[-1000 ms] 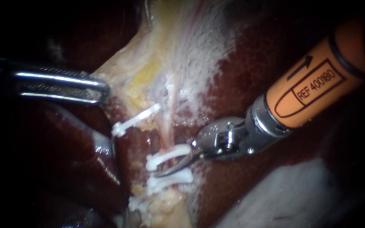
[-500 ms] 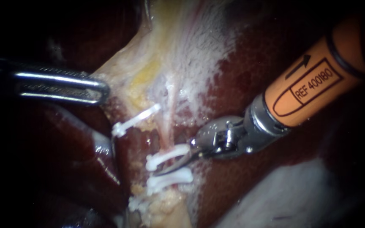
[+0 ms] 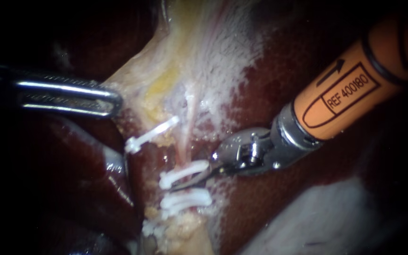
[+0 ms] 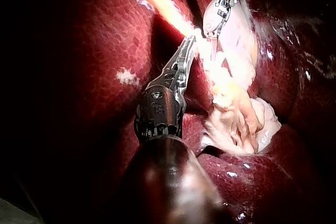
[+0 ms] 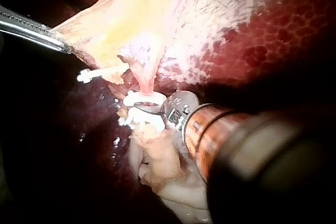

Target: Go to the cutting position right tube

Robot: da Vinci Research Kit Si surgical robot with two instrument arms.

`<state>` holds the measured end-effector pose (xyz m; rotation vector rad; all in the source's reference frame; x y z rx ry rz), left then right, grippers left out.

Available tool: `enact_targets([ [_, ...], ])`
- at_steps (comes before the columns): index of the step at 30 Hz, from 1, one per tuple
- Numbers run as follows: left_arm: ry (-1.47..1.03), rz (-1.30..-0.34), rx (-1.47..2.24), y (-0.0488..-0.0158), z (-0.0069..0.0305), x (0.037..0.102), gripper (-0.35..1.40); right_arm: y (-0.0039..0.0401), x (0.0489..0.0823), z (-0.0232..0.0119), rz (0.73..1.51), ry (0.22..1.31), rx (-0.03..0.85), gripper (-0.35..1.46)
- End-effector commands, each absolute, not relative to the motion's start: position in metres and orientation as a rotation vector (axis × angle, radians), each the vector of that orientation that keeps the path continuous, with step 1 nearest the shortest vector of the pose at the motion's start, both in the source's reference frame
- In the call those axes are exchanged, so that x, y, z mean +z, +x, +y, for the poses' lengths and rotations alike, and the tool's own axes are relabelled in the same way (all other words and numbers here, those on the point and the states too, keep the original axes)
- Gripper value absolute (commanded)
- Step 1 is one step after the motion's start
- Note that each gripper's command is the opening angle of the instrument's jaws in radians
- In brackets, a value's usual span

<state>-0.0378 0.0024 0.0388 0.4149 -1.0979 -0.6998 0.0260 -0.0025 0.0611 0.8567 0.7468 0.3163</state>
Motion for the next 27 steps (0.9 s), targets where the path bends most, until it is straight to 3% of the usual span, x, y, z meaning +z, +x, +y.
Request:
enact_targets([
  [1,0.415,-1.098,-0.7,-0.0379,0.0024,0.0389,-0.35,0.0259,0.0611,-0.0025,0.747,0.857,0.314,-0.35],
  [21,0.414,-1.098,-0.7,-0.0379,0.0023,0.0387,-0.35,0.0258,0.0615,-0.0022,0.744,0.868,0.3,-0.35],
  [27,0.415,-1.098,-0.7,-0.0378,0.0023,0.0387,-0.35,0.0257,0.0616,-0.002,0.766,0.847,0.259,-0.35],
])
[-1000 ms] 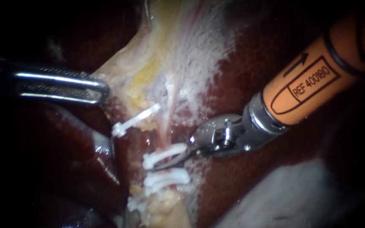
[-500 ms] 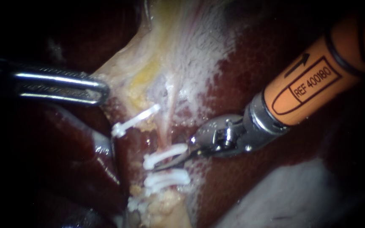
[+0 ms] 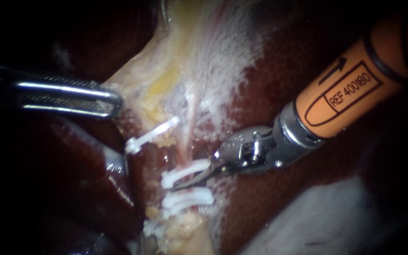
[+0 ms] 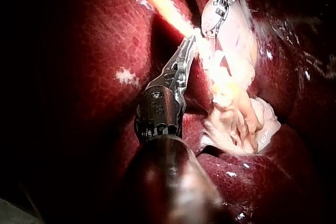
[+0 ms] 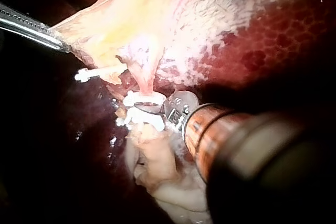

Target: Go to the cutting position right tube

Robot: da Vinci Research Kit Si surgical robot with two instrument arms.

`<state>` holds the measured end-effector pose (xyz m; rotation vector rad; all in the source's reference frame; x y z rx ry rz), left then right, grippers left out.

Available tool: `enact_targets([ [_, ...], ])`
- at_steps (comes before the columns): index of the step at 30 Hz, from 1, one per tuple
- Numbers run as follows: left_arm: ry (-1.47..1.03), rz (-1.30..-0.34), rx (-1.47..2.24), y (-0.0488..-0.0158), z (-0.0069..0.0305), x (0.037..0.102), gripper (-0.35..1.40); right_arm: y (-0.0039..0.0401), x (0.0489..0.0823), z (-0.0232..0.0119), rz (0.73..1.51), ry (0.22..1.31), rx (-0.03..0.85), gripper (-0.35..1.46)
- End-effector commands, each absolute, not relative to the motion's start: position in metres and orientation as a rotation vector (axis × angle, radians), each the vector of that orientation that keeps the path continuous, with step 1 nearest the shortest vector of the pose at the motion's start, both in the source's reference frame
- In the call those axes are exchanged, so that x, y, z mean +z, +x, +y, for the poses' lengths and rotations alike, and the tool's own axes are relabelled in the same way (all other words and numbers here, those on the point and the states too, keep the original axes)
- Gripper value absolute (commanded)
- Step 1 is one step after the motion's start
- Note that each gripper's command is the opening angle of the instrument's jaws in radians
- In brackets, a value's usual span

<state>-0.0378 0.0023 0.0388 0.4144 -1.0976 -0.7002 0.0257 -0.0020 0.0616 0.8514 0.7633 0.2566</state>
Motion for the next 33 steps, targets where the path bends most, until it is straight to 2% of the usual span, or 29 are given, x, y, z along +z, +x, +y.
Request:
enact_targets([
  [1,0.415,-1.098,-0.7,-0.0378,0.0023,0.0387,-0.35,0.0257,0.0616,-0.002,0.768,0.848,0.259,-0.35],
  [15,0.416,-1.098,-0.699,-0.0375,0.0022,0.0386,-0.35,0.0254,0.0619,-0.0025,0.781,0.81,0.155,-0.35],
  [33,0.416,-1.098,-0.699,-0.0375,0.0022,0.0386,-0.35,0.0254,0.0621,-0.0027,0.78,0.805,0.147,-0.35],
])
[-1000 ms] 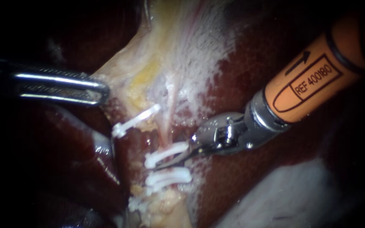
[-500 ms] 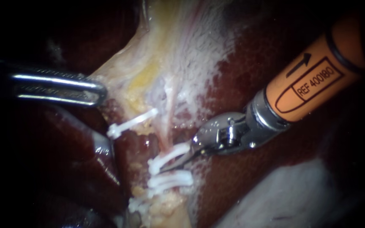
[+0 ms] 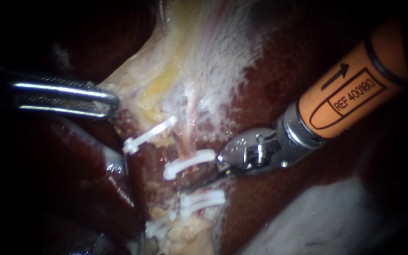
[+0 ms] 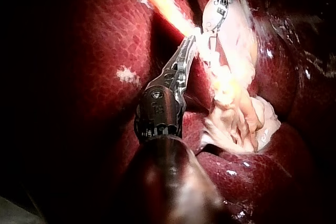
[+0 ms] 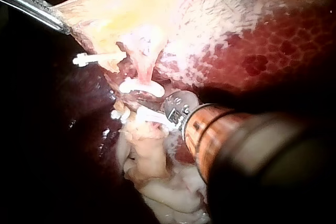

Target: Go to the cutting position right tube

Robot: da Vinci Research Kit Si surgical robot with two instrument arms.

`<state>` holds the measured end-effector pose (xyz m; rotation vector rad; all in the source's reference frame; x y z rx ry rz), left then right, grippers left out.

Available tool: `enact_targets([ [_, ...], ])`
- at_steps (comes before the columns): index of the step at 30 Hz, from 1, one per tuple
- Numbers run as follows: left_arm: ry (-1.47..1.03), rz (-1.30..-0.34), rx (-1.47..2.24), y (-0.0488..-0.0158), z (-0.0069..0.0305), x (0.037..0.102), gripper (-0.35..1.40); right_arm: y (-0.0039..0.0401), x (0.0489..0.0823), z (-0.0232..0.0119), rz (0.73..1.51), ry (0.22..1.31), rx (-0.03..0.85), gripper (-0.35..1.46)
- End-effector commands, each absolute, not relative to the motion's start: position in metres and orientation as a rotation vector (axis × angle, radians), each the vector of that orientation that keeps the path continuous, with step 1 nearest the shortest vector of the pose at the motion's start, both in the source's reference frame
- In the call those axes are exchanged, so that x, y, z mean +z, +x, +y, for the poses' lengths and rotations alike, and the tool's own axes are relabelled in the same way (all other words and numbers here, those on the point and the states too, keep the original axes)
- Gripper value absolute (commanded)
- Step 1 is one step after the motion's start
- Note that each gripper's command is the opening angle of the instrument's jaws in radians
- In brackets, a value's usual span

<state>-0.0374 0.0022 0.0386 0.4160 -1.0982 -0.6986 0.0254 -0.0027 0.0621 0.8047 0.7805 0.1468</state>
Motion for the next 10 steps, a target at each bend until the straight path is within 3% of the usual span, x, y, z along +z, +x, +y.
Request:
enact_targets([
  [1,0.416,-1.098,-0.699,-0.0375,0.0022,0.0385,-0.35,0.0254,0.0621,-0.0027,0.78,0.805,0.147,-0.35],
  [10,0.416,-1.098,-0.699,-0.0375,0.0022,0.0385,-0.35,0.0254,0.0622,-0.0027,0.78,0.805,0.147,-0.35],
])
